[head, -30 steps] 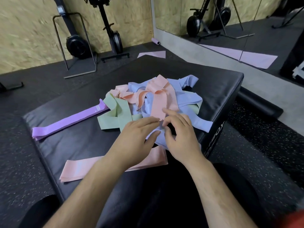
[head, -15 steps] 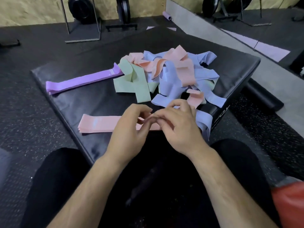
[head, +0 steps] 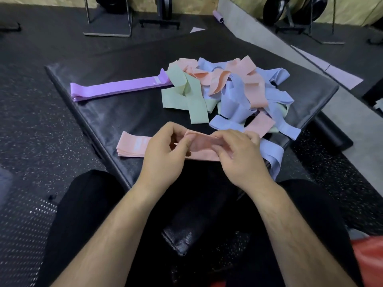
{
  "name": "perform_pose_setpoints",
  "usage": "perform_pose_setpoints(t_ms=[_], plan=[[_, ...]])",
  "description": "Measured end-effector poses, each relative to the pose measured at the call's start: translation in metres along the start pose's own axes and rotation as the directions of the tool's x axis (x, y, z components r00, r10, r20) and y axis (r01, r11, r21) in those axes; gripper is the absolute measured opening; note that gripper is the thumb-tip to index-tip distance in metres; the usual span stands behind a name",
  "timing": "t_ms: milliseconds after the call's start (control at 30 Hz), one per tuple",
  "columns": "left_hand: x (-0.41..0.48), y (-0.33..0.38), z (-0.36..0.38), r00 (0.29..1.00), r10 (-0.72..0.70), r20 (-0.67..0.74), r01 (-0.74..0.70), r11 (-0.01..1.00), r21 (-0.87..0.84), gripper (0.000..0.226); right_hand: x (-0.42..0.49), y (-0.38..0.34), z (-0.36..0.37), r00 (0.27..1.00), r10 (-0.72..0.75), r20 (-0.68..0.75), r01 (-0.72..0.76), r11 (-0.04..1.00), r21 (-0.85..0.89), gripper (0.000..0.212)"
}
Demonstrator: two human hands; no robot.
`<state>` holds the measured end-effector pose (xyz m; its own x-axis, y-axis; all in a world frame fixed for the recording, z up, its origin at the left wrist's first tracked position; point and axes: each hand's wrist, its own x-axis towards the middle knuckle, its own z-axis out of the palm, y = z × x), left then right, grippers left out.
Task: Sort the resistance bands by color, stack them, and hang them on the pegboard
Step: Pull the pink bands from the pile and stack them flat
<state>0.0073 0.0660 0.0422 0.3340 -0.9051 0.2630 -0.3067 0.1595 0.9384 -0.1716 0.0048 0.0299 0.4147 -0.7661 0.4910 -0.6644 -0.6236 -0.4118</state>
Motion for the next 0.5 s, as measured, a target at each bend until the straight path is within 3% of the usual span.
perform_pose_setpoints(t_ms=[200, 333, 400, 500], plan=[[0.011, -0.007, -0.023, 0.991, -0.077, -0.114, 0.051, 0.975, -0.218, 0.011, 0.005, 0.027, -0.017, 0.989, 0.129, -0.074, -0.139, 0.977, -0.161, 0.013], [0.022, -0.016, -0.046, 0.966, -0.130, -0.225, 0.056, 0.949, -0.311, 0.013, 0.006, 0.045, -0.037, 0.962, 0.251, -0.112, -0.269, 0.941, -0.204, 0.018], [0.026, -0.022, -0.057, 0.953, -0.151, -0.261, 0.054, 0.938, -0.344, 0.011, 0.004, 0.047, -0.043, 0.947, 0.297, -0.124, -0.311, 0.944, -0.112, 0.019], [0.029, -0.026, -0.067, 0.943, -0.152, -0.297, 0.040, 0.935, -0.351, 0.011, 0.003, 0.045, -0.050, 0.904, 0.409, -0.129, -0.380, 0.903, 0.200, 0.023]])
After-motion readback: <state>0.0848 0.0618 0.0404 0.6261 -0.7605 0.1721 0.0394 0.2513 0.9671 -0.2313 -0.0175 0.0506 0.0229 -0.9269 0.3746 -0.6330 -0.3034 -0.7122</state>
